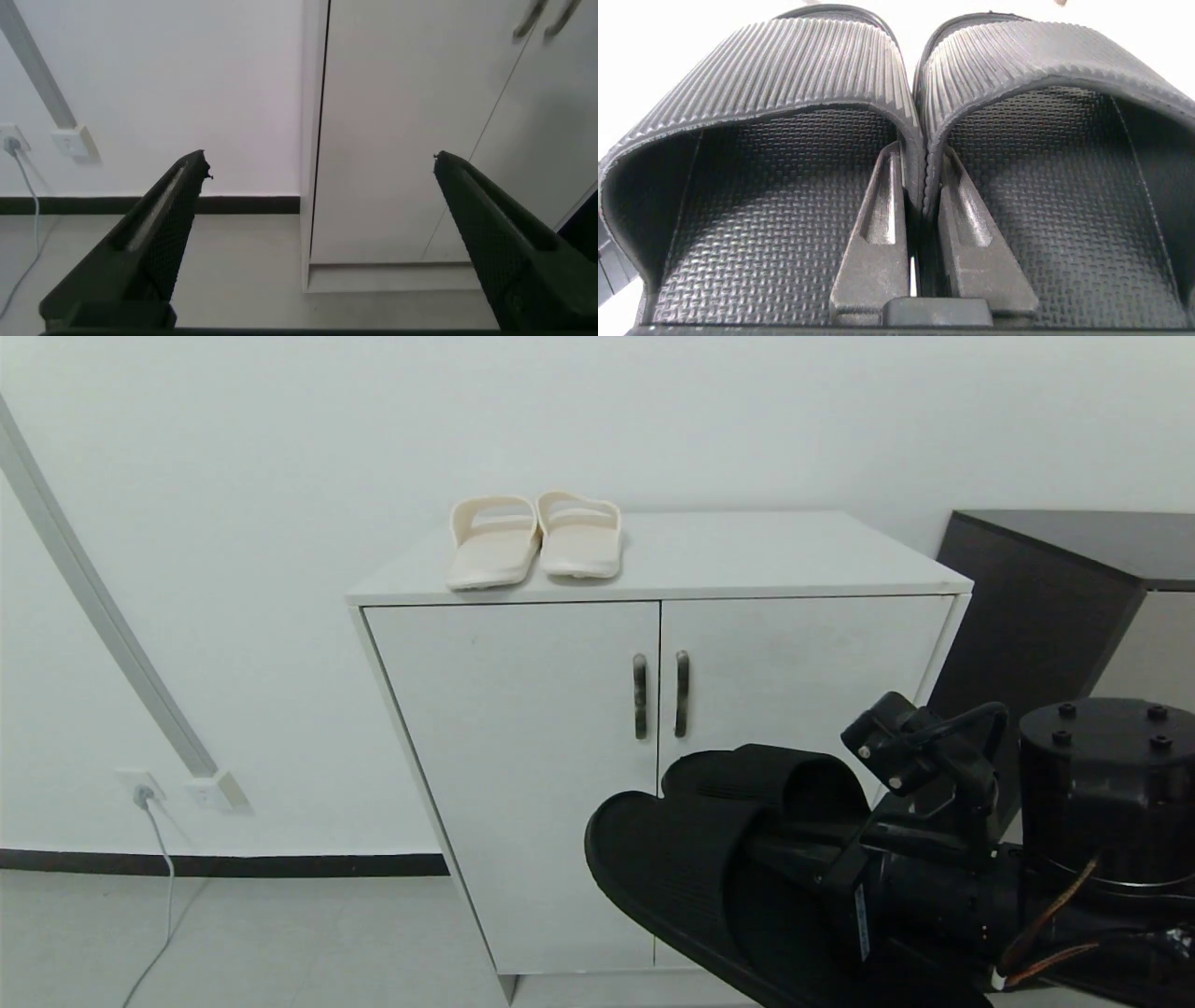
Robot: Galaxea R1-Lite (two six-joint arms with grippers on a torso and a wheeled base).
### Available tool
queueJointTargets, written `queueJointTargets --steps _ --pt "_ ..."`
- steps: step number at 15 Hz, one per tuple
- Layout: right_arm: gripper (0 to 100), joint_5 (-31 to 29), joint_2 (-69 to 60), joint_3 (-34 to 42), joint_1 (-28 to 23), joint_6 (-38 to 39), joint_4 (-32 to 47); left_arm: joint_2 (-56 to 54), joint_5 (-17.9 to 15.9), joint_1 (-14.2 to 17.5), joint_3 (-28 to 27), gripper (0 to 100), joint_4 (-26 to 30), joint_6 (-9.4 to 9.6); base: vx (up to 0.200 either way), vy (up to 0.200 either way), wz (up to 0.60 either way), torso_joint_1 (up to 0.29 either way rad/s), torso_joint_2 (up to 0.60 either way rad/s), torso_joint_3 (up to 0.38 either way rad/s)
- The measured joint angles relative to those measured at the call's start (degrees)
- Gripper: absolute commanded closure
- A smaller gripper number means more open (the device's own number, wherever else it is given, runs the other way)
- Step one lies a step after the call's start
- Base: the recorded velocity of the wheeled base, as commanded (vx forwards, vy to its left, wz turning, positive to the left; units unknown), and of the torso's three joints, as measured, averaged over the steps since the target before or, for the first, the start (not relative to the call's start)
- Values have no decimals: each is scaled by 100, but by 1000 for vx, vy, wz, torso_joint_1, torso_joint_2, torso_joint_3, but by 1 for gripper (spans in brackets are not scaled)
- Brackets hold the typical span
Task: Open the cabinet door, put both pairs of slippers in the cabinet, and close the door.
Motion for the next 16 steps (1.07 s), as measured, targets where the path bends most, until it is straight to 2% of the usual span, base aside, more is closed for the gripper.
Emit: queueJointTargets --steps 3,5,9,16 --pt "100 17 9 43 6 -18 1 0 -9 0 0 0 2 18 0 0 0 -97 456 351" --pt "100 17 17 89 0 -21 4 0 -62 0 0 0 5 107 0 0 0 -56 444 383" --pt "100 15 24 146 5 -51 -24 0 -112 -6 0 0 11 110 0 0 0 -28 397 369" --pt "100 9 88 260 -16 -78 -229 0 -118 -6 -9 0 11 5 0 0 0 1 36 38"
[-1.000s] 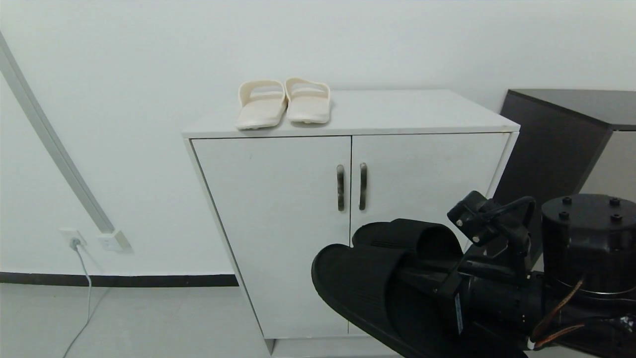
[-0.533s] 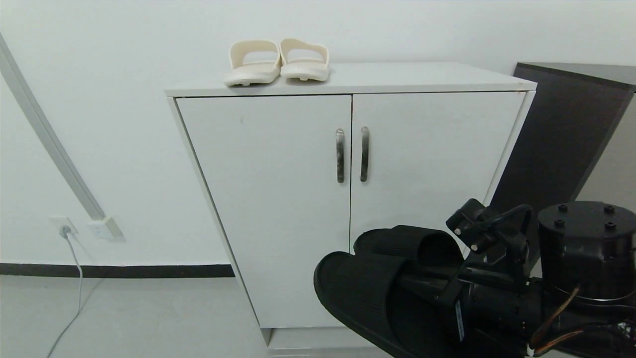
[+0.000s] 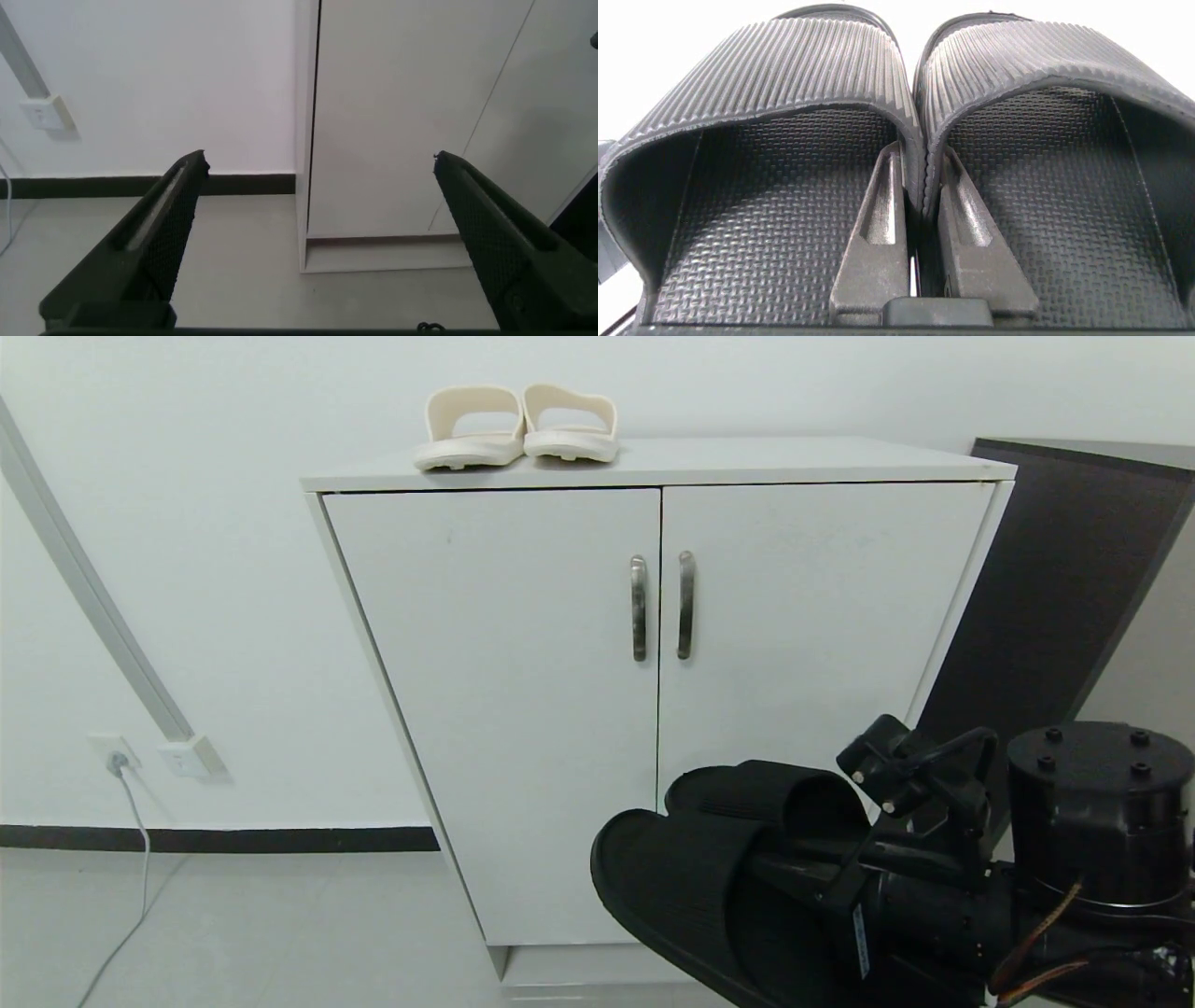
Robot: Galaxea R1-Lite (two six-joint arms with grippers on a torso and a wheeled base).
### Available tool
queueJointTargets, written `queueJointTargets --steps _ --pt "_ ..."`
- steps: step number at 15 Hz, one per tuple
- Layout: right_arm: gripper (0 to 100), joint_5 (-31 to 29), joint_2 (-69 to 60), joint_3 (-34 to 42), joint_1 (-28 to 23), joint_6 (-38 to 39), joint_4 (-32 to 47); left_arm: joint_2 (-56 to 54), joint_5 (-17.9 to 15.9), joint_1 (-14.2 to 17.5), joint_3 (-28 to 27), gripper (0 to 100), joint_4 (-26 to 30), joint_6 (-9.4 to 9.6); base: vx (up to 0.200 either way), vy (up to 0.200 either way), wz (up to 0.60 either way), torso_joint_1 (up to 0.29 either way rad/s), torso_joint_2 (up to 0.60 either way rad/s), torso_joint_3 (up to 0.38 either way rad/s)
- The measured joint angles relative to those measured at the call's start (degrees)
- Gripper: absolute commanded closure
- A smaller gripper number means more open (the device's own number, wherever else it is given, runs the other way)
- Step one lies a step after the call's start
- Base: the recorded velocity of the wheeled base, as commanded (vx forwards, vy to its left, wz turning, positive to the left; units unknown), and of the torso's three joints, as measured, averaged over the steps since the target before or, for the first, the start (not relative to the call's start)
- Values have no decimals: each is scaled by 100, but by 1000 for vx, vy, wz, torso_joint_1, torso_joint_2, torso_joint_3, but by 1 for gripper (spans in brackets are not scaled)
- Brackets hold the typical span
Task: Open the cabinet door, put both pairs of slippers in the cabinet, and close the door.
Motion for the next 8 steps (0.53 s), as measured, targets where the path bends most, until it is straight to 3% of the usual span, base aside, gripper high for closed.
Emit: queueJointTargets --steps 5,8 --pt "100 -5 -27 116 11 -222 -22 163 26 4 -37 0 -5 27 0 0 0 0 0 0" --pt "100 6 -24 141 11 -217 -83 519 -146 -18 -649 0 -27 -208 0 0 0 0 0 0"
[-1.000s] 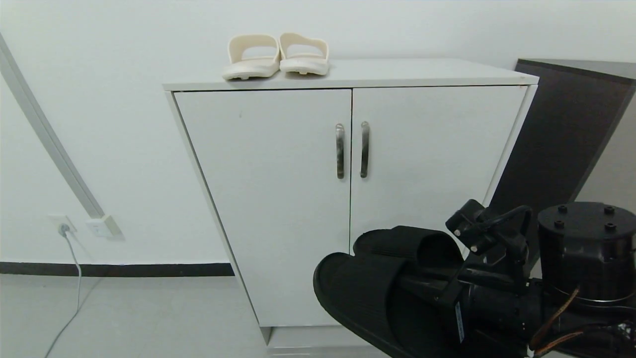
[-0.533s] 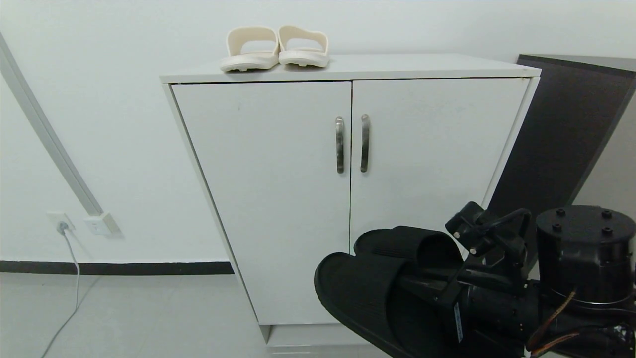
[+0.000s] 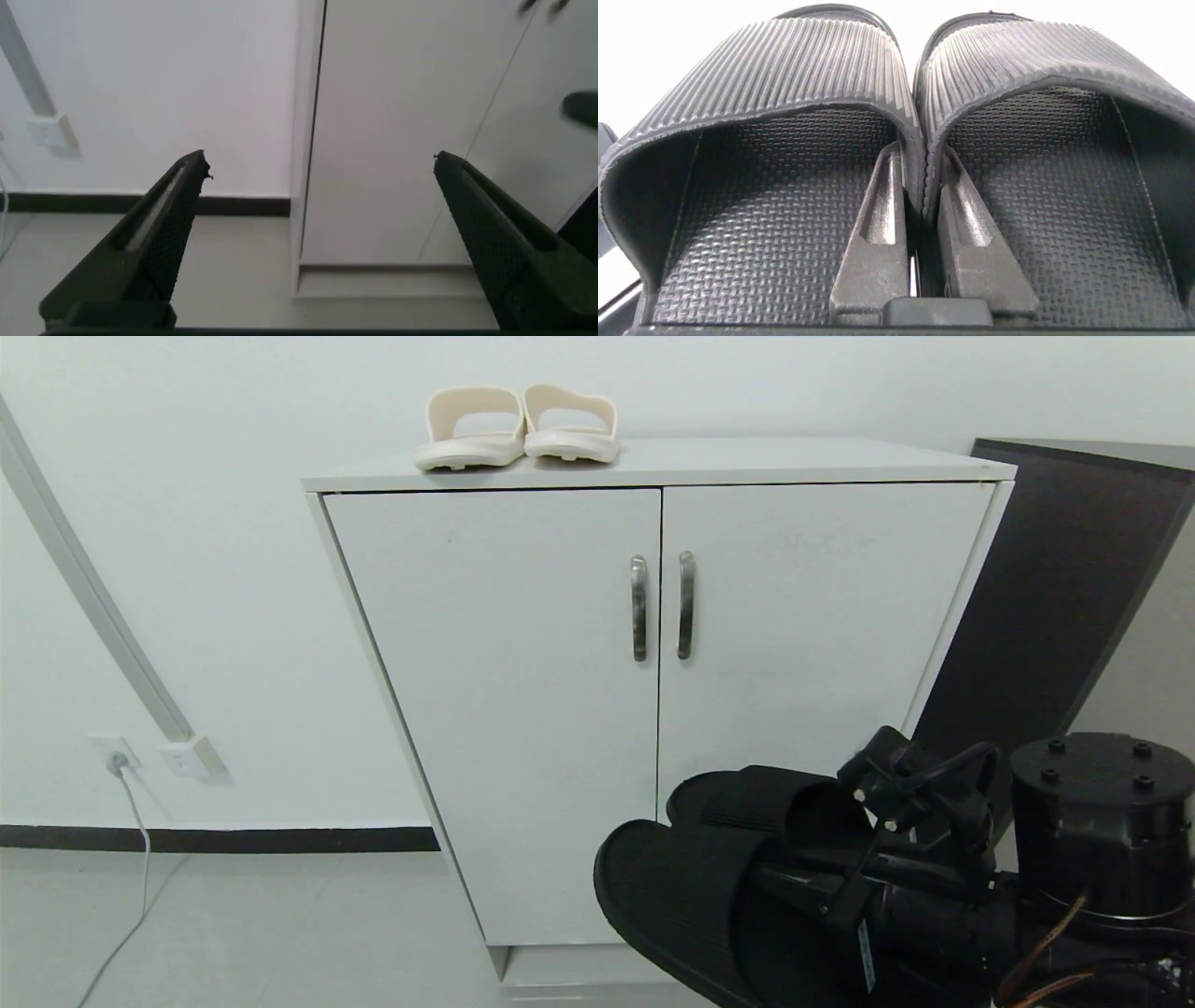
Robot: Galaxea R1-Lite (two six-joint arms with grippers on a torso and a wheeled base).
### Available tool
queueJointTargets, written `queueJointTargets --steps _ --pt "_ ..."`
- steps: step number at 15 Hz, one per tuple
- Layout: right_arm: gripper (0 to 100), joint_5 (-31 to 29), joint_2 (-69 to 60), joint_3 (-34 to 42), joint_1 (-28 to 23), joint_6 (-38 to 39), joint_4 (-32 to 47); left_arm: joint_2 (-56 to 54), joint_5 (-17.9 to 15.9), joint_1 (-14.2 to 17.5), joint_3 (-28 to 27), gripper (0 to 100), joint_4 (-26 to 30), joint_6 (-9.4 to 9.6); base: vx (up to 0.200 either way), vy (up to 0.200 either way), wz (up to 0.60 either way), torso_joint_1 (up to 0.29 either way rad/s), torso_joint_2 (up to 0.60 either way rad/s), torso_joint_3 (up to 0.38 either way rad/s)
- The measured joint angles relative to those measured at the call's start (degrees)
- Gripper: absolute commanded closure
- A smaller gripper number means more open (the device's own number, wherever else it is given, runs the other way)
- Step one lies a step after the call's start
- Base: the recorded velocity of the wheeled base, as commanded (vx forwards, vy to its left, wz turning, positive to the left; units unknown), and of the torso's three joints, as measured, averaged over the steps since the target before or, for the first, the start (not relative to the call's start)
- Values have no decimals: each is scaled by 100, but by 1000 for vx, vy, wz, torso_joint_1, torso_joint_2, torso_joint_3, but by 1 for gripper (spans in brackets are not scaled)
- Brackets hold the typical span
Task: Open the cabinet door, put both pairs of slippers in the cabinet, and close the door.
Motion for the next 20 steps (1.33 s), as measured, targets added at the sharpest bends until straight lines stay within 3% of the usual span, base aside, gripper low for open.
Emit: queueJointTargets --steps 3,7,9,11,14,18,20 --pt "100 0 33 51 -1 5 -128 1014 -758 -23 -630 0 -246 -139 0 0 0 0 0 0" --pt "100 93 15 126 -1 2 -152 2751 -2288 -39 -1152 0 -1300 -218 0 0 0 0 0 0" --pt "100 187 6 182 0 -5 -150 3534 -2690 -105 -1504 0 -1651 -229 0 0 0 0 0 0" --pt "100 440 -13 276 0 -5 -150 4192 -2898 -307 -2105 0 -1816 -233 0 0 0 0 0 0" --pt "100 482 -30 324 0 -11 -152 4849 -2931 -1184 -2632 0 -1838 -229 0 0 0 0 0 0" --pt "100 486 -35 407 63 -291 -224 5717 -2444 -2523 -3098 0 -2091 -202 0 0 0 0 0 0" --pt "100 567 -30 460 82 -302 -229 6150 -2381 -2884 -3354 0 -2321 -216 0 0 0 0 0 0"
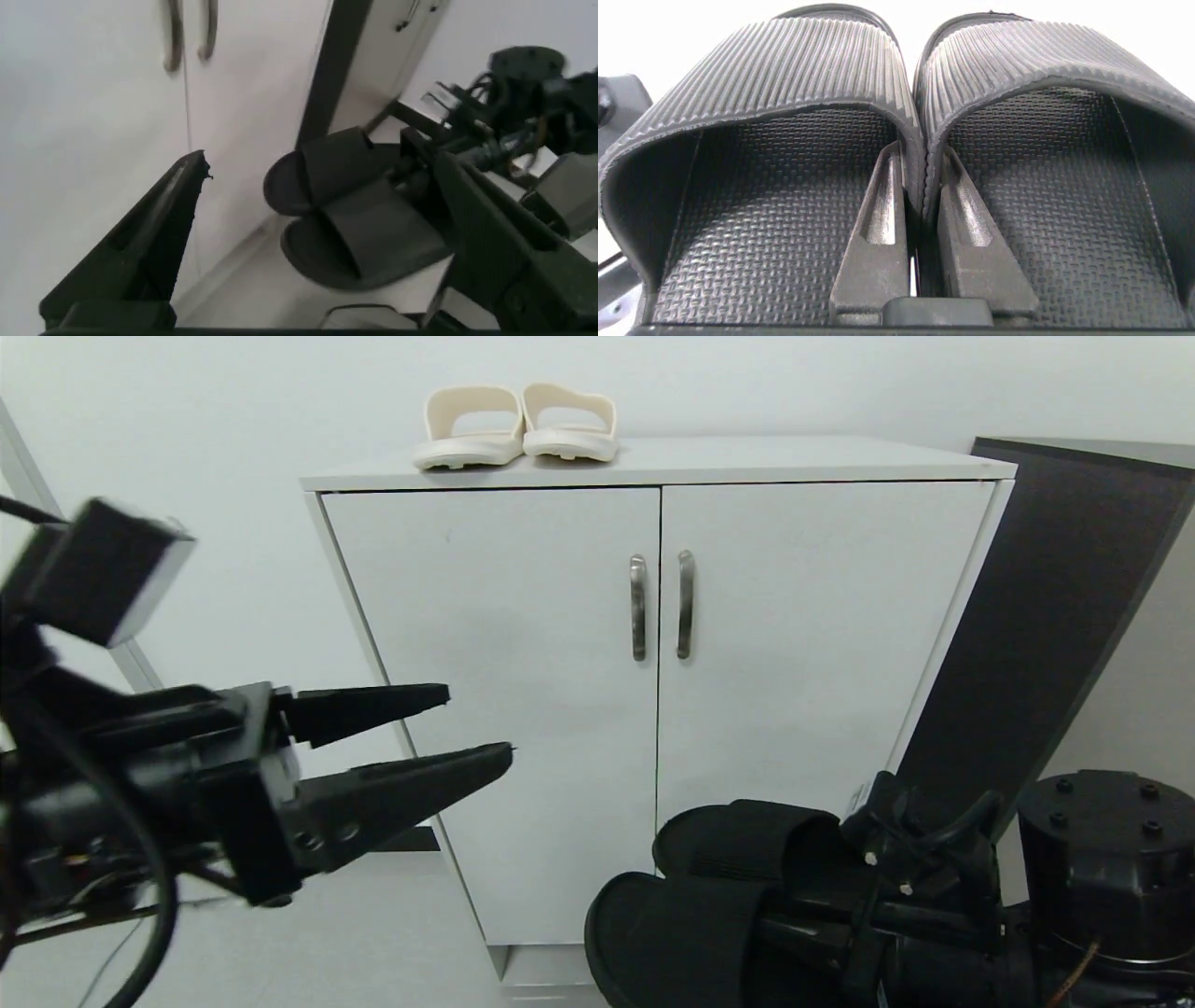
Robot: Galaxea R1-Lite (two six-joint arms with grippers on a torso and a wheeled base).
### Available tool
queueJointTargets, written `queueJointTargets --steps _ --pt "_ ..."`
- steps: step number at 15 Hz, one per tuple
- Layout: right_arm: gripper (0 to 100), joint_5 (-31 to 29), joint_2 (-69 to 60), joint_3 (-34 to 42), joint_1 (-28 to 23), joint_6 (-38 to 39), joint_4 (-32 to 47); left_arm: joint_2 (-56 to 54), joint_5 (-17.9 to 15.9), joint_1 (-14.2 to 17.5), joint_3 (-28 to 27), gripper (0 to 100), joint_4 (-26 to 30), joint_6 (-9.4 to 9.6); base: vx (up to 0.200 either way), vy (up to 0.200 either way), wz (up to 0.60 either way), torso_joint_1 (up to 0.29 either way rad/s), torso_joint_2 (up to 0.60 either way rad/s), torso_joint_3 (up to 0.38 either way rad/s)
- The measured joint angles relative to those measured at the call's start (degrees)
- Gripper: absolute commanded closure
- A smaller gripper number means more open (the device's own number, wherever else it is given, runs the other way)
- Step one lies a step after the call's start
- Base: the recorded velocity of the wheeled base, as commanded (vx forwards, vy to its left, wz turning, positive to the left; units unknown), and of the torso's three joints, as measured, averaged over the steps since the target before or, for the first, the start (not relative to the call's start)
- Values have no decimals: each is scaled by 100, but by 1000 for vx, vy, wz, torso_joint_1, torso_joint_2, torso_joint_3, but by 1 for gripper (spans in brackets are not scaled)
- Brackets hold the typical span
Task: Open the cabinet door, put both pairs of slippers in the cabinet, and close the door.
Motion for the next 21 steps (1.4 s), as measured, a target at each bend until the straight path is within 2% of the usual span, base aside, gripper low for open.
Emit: queueJointTargets --steps 4,6,9,12,14,17,19,21 --pt "100 282 4 74 -35 16 0 947 -17 -433 -902 0 -112 -20 0 0 0 0 0 0" --pt "100 304 2 99 -63 20 -5 1417 -63 -567 -1477 0 -112 -99 0 0 0 0 0 0" --pt "100 319 11 113 -71 2 -9 2089 -383 -705 -2165 0 -115 -395 0 0 0 0 0 0" --pt "100 323 13 118 -72 -6 -9 2640 -729 -738 -2642 0 -115 -796 0 0 0 0 0 0" --pt "100 323 11 118 -72 -6 -11 2971 -764 -738 -2917 0 -121 -848 0 0 0 0 0 0" --pt "100 323 6 127 -72 -9 -17 3393 -578 -716 -3273 0 -246 -941 0 0 0 0 0 0" --pt "100 323 6 135 -72 -9 -16 3602 -228 -658 -3438 0 -388 -947 0 0 0 0 0 0" --pt "100 322 6 135 -72 -9 -16 3771 -107 -558 -3611 0 -405 -945 0 0 0 0 0 0"
